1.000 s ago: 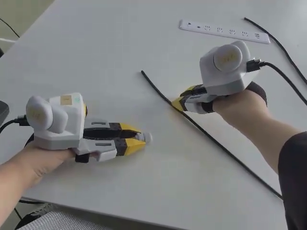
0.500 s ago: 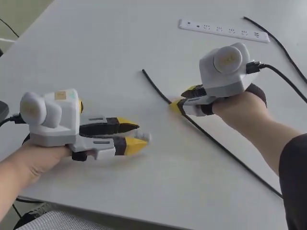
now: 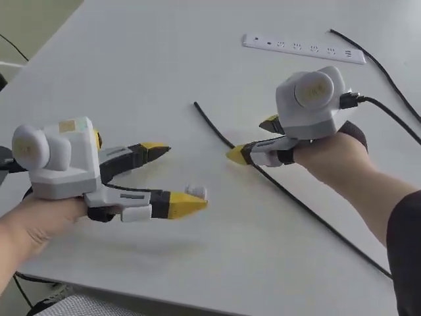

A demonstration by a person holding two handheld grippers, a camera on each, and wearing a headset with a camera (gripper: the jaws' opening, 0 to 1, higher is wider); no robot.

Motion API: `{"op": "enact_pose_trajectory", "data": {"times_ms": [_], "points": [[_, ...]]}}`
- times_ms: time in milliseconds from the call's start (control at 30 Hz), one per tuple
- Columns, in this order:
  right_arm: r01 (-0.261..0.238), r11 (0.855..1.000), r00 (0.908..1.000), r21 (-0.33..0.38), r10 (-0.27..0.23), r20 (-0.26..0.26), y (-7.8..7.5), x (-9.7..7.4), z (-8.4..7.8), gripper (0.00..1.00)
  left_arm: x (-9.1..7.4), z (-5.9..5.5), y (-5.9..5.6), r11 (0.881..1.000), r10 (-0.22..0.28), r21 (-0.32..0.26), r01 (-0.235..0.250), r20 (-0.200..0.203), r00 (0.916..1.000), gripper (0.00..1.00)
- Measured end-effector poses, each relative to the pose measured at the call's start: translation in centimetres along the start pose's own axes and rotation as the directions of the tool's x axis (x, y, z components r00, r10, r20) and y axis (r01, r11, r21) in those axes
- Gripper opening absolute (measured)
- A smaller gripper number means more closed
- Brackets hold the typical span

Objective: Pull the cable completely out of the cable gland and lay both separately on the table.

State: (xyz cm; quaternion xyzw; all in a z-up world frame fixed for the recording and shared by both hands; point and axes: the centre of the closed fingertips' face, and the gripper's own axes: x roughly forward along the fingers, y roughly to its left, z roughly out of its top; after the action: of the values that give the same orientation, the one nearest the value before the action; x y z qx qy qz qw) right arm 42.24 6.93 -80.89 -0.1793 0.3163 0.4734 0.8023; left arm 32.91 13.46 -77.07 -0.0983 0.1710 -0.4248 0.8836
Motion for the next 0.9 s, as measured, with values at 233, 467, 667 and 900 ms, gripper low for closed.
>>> {"op": "enact_pose_trajectory", "data": {"times_ms": [233, 467, 667, 900], "points": [[0.036, 0.998, 0.9991, 0.051, -0.037, 0.019, -1.1, -0.8, -0.2, 0.9, -0.2, 0.6, -0.5, 1.0, -0.007, -0.015, 0.007, 0.0, 1.0, 0.87], [0.066, 0.995, 0.9967, 0.076, -0.07, 0.041, -1.7, -2.4, -0.3, 0.99, -0.2, 1.0, -1.1, 0.999, -0.006, -0.049, 0.005, -0.011, 0.9999, 0.99], [0.08, 0.991, 0.9955, 0.107, -0.085, 0.043, -2.1, -4.0, -0.8, 0.99, -0.5, 2.0, -1.5, 0.999, 0.003, -0.042, -0.003, -0.012, 0.9999, 0.99], [0.106, 0.985, 0.9935, 0.135, -0.111, 0.029, -2.7, -6.5, -1.9, 0.99, -0.8, 2.3, -2.3, 1.0, 0.011, -0.019, -0.012, -0.044, 0.9989, 0.99]]}}
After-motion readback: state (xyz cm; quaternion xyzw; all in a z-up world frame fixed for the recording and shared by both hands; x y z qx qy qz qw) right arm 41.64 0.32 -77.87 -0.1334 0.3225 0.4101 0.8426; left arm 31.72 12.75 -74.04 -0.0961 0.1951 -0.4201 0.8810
